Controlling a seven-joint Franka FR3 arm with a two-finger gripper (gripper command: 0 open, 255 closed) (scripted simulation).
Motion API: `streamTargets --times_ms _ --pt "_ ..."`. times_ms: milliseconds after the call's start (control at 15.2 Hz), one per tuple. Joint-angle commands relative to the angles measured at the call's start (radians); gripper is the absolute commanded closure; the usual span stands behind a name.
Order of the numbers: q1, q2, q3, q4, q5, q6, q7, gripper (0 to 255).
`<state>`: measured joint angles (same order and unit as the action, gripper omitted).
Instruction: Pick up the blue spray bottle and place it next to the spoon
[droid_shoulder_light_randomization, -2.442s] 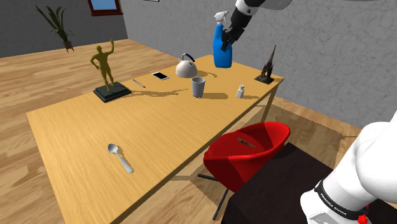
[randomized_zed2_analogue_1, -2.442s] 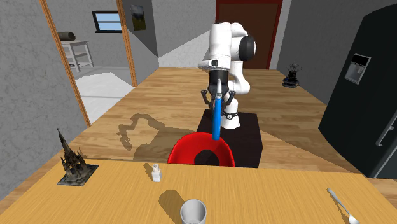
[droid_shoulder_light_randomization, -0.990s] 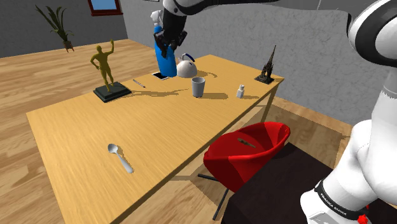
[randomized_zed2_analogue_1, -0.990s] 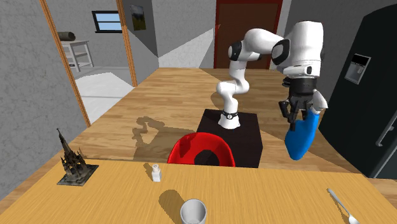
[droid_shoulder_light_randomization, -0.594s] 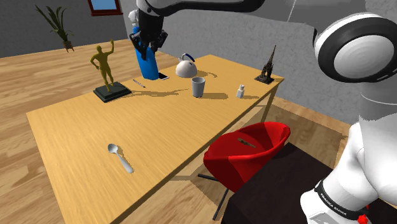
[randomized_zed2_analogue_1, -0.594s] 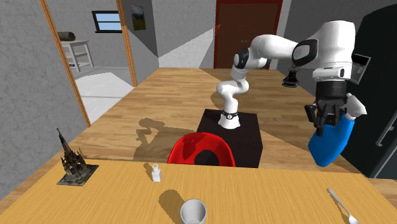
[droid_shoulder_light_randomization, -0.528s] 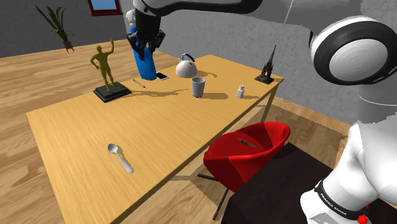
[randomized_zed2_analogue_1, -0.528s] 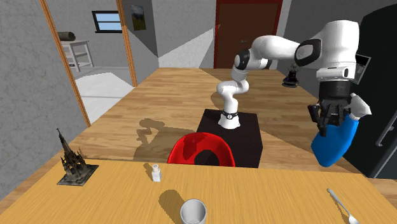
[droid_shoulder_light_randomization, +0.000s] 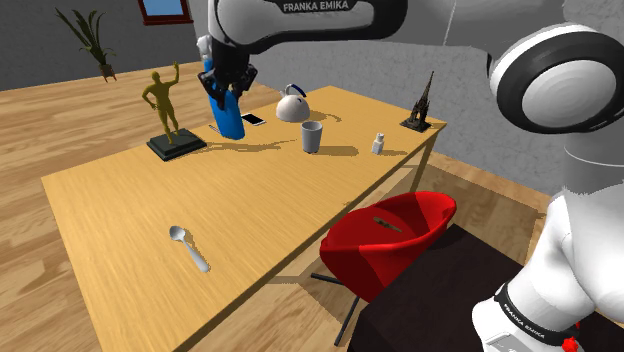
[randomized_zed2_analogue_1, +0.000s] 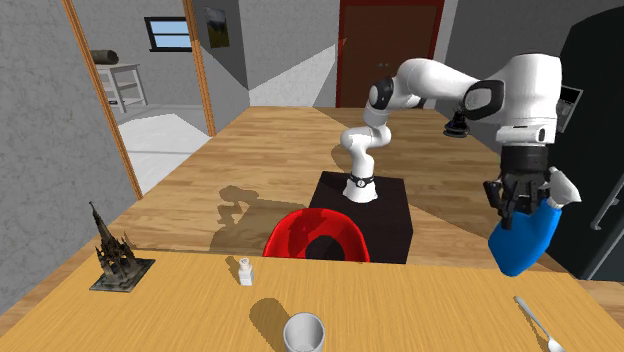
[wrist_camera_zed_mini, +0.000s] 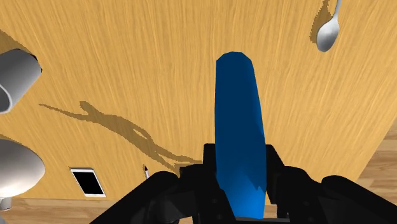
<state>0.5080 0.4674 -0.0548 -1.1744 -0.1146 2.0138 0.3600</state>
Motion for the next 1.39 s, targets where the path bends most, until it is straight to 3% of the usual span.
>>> streamTargets --times_ms 0,1320 --pt "0.001 -0.006 0.0 -0.036 -0.002 0.031 0.004 255" --pt "0.004 0.003 -0.006 -0.291 -0.021 0.293 0.042 255"
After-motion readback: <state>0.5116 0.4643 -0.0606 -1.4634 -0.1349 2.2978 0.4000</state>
